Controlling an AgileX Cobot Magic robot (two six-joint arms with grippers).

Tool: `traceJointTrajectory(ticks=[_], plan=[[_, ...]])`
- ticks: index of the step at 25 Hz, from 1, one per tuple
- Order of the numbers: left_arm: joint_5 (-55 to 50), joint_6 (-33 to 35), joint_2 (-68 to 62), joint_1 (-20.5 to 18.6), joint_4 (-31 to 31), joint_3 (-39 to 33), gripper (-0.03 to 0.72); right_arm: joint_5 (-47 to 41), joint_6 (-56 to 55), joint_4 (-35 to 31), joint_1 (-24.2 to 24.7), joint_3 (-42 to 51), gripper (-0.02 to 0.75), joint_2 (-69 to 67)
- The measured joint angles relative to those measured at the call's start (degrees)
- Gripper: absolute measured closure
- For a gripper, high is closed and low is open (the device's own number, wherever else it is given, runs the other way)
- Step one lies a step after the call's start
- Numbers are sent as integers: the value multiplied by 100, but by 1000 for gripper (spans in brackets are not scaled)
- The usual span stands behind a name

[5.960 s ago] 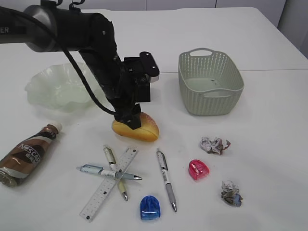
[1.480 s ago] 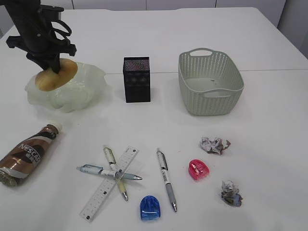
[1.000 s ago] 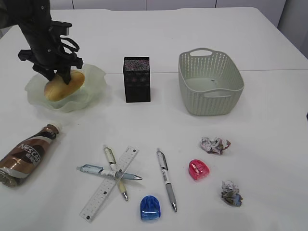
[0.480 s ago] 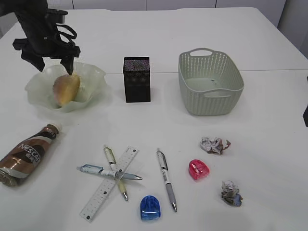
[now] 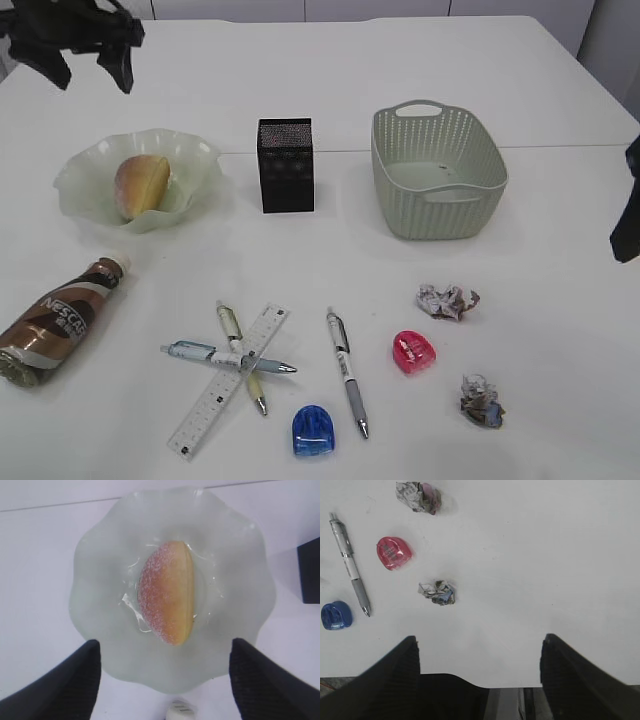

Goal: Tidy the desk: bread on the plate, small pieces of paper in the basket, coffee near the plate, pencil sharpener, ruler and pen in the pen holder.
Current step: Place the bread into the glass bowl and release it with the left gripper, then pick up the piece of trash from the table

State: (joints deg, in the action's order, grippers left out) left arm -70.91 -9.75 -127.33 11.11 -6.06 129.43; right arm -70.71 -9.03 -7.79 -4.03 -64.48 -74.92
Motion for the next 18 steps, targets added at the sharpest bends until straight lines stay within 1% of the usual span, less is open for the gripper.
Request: traceJointTrajectory(ticks=[3,5,8,10,14,16,18], plan=[[-24,61,486,0,130,-90,106,0,0,-139,0,0,190,0],[-24,81,951,0,180,-418,106,0,0,-206,0,0,190,0],[-24,95,1883,0,193,-1330,109,0,0,-243,0,0,190,59],[-28,95,2508,0,193,-2116,117,0,0,-254,0,0,190,102],[-64,95,3822,0,204,-3417,139,0,172,-254,0,0,190,127],[-94,95,4404,0,225,-3844,146,0,354,-254,0,0,190,131],[-107,95,4985,0,225,-4113,148,0,379,-196,0,0,194,131]])
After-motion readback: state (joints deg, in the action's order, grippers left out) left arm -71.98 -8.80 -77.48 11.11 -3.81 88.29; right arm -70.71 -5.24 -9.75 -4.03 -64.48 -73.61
